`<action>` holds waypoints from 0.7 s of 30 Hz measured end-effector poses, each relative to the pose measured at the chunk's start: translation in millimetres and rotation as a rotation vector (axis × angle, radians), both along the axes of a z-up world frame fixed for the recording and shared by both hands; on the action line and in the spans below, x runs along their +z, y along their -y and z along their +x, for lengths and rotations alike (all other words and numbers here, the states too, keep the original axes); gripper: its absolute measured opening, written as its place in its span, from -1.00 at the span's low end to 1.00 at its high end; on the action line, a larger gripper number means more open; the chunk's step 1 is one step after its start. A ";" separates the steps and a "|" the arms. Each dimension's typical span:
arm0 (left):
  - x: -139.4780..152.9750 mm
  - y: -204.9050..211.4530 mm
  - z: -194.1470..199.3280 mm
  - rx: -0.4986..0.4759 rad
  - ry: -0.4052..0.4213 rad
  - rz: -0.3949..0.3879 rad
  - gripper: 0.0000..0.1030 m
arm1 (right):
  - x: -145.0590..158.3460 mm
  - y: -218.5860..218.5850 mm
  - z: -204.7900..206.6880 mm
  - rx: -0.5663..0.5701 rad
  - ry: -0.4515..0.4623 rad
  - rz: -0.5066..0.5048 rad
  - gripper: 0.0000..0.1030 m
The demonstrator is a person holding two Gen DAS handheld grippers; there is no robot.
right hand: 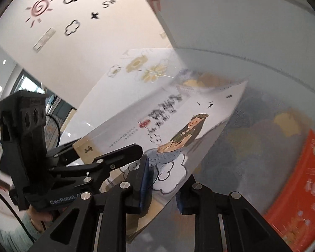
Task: Organize books
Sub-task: 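Lower the white book onto the rug and open both tools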
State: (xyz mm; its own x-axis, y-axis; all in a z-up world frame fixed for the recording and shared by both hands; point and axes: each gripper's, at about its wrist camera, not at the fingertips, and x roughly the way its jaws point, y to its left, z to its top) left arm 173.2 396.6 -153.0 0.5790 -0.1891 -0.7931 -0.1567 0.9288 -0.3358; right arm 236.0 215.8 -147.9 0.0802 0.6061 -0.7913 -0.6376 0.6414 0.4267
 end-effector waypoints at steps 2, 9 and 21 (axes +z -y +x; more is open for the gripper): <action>-6.6 2.6 0.4 0.018 -0.022 0.031 -0.04 | -13.0 -4.1 7.9 -0.031 -0.018 -0.007 -0.54; -18.9 3.3 -16.0 0.083 -0.100 0.105 0.01 | -46.1 -4.3 5.0 -0.048 -0.063 -0.098 -0.03; 5.9 63.5 -90.5 0.005 -0.124 0.155 0.31 | -13.7 99.1 -57.8 -0.196 -0.114 -0.055 -0.02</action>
State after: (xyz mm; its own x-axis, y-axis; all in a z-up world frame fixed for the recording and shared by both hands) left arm 82.7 333.1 -147.0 0.4760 -0.0569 -0.8776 -0.1927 0.9669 -0.1672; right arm 178.2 116.7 -161.7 0.1000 0.5435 -0.8335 -0.4481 0.7725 0.4500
